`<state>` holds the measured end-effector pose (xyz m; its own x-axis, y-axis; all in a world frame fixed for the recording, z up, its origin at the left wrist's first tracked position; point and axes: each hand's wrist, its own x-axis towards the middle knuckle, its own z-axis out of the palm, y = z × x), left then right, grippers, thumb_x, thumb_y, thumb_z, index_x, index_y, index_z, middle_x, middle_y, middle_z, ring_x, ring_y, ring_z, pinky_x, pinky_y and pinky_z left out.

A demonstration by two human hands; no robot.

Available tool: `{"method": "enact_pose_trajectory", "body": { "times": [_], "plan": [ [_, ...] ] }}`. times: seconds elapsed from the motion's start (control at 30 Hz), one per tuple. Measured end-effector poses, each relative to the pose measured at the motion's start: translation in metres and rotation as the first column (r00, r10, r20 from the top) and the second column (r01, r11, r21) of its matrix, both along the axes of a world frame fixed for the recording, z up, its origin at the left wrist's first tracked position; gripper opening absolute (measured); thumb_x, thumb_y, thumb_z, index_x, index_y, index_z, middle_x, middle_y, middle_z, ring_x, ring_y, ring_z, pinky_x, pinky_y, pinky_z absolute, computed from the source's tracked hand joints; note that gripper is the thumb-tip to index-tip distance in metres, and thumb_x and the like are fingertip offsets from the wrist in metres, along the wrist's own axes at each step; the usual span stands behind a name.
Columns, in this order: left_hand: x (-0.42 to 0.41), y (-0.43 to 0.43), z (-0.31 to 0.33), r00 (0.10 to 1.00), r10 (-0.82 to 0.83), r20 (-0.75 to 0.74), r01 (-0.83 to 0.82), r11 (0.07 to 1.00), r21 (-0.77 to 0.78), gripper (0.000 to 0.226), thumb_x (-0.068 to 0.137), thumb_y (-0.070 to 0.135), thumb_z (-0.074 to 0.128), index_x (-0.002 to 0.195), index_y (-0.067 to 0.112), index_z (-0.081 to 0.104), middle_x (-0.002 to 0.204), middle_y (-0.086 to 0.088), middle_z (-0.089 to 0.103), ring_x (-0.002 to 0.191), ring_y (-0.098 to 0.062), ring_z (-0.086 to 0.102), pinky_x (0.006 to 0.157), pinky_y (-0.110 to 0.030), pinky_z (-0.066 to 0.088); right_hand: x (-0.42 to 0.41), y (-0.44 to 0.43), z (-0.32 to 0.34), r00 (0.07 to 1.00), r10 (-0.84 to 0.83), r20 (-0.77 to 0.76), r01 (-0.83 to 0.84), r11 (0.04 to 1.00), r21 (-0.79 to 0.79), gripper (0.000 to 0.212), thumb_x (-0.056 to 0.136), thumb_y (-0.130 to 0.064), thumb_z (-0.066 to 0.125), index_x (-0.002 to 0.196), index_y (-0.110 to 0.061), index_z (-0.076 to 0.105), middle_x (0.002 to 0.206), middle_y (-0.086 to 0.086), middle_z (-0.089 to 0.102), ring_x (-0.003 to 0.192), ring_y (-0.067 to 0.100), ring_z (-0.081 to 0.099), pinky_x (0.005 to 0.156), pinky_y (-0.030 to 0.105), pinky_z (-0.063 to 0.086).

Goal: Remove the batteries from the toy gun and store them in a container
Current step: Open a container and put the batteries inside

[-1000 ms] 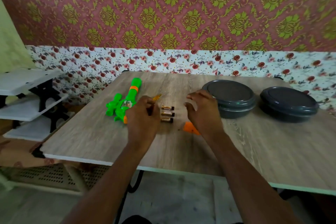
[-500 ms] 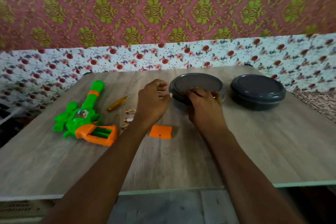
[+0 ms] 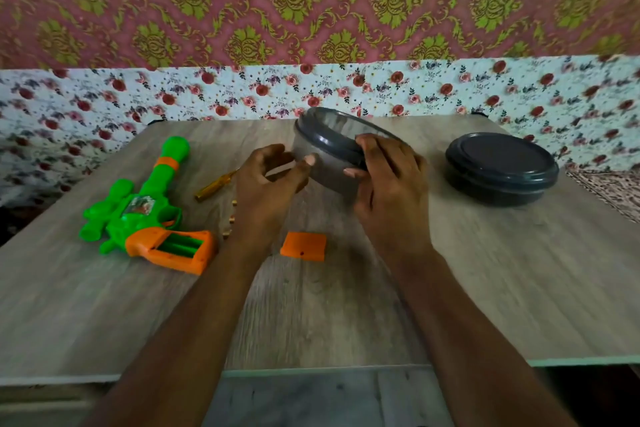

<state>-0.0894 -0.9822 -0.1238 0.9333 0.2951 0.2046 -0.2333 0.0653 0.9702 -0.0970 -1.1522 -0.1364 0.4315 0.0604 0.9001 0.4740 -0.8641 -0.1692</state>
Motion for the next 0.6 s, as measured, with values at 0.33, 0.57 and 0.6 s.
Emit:
{"method": "enact_pose_trajectory", "body": {
  "times": [0.33,0.57,0.6],
  "plan": [
    [-0.011,0.004,0.009,0.877,-0.48,0.018,0.449,0.805,-0.388,0.093,0.084,0.022,0.086,0.155,0.05,0.033,0.14,-0.017,0.06,0.119,-0.043,0.07,0.089,-0.067,0.059,-0.011,0.005,0.005,0.964,0.249,0.095,-0.266,0.921,0.284,0.035,0.1,-0.012,0.061,0.128,0.009,0.062,0.123,0.023,0.065,0.112,0.033,0.065,0.09,0.044,0.056],
    [-0.009,0.004,-0.003,0.806,-0.587,0.071,0.559,0.717,-0.415,0.127,0.058,0.042,0.102,0.161,0.024,0.03,0.159,-0.028,0.041,0.139,-0.057,0.048,0.096,-0.083,0.045,-0.014,0.007,0.008,0.928,0.365,0.073,-0.37,0.881,0.296,0.033,0.098,-0.008,0.064,0.127,0.01,0.062,0.124,0.022,0.064,0.115,0.03,0.064,0.096,0.03,0.056],
    [-0.009,0.004,-0.003,0.797,-0.599,0.083,0.574,0.705,-0.417,0.126,0.06,0.043,0.101,0.162,0.021,0.03,0.16,-0.029,0.039,0.142,-0.057,0.044,0.098,-0.085,0.041,-0.015,0.008,0.008,0.927,0.366,0.081,-0.373,0.88,0.295,0.033,0.098,-0.006,0.064,0.126,0.011,0.061,0.123,0.023,0.064,0.114,0.03,0.065,0.096,0.028,0.055]
  ]
}}
